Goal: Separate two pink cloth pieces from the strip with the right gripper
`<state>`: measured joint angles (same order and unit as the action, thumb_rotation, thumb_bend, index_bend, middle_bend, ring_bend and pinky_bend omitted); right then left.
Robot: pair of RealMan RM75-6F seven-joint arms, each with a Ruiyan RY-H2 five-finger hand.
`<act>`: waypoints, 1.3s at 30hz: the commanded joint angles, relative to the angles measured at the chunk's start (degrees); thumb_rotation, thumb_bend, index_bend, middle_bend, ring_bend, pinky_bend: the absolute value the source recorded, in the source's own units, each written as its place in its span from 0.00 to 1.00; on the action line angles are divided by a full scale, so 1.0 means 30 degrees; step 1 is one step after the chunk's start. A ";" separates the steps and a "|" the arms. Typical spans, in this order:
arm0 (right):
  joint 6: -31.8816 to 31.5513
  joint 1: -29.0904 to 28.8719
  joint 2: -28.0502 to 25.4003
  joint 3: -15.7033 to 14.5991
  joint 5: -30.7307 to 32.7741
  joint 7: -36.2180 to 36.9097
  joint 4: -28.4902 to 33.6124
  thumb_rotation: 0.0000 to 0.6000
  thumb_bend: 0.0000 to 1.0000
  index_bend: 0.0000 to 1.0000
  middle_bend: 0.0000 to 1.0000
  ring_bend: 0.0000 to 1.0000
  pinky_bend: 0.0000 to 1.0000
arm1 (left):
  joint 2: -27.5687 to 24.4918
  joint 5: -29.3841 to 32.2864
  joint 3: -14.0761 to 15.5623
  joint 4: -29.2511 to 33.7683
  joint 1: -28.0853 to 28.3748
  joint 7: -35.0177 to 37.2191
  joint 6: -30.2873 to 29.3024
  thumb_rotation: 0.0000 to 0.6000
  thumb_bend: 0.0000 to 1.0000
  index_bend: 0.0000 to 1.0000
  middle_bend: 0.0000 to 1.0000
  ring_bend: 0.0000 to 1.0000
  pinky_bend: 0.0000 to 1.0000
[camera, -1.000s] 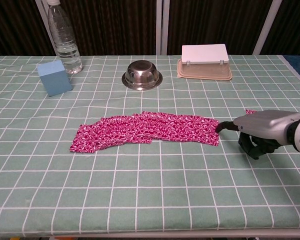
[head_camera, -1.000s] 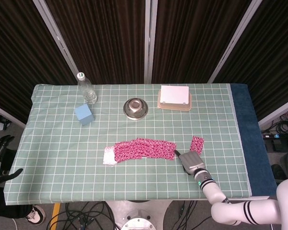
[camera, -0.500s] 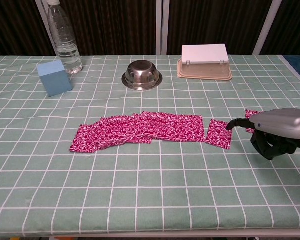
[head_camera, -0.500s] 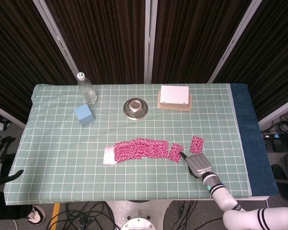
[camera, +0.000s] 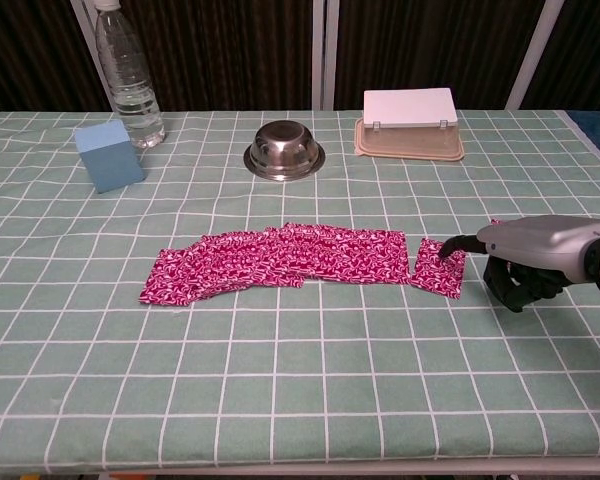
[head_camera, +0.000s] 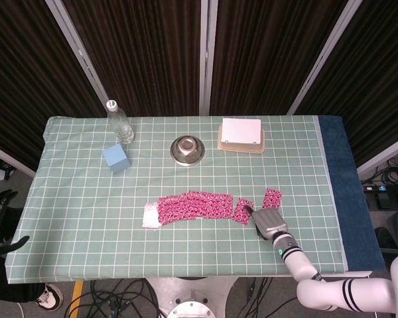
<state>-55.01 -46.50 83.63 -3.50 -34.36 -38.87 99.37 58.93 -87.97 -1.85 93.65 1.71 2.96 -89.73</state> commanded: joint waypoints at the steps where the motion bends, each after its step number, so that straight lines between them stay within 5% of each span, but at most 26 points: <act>1: 0.0119 -0.0148 0.0129 -0.0078 0.0304 -0.0264 -0.0097 1.00 1.00 0.11 0.89 0.87 0.73 | 0.0002 0.0016 -0.0002 0.0008 0.0004 -0.0006 0.0021 1.00 0.00 0.14 0.11 0.04 0.14; 26: -0.0848 0.2687 -0.3355 -0.3277 -0.3344 0.1383 0.2419 1.00 1.00 0.10 0.89 0.87 0.73 | 0.0123 -0.0047 -0.0141 0.0653 0.0361 -0.0919 0.0391 1.00 0.00 0.14 0.11 0.04 0.14; 39: -0.1688 0.4489 -0.5250 -0.3846 -0.6946 0.3267 0.3586 1.00 1.00 0.10 0.89 0.87 0.73 | 0.0041 -0.0078 -0.0097 0.0934 0.0323 -0.1227 0.0302 1.00 0.00 0.14 0.11 0.04 0.14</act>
<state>-59.48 -33.88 68.71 -15.14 -53.83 -30.27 109.64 59.06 -88.19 -2.15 96.46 2.68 -0.73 -88.82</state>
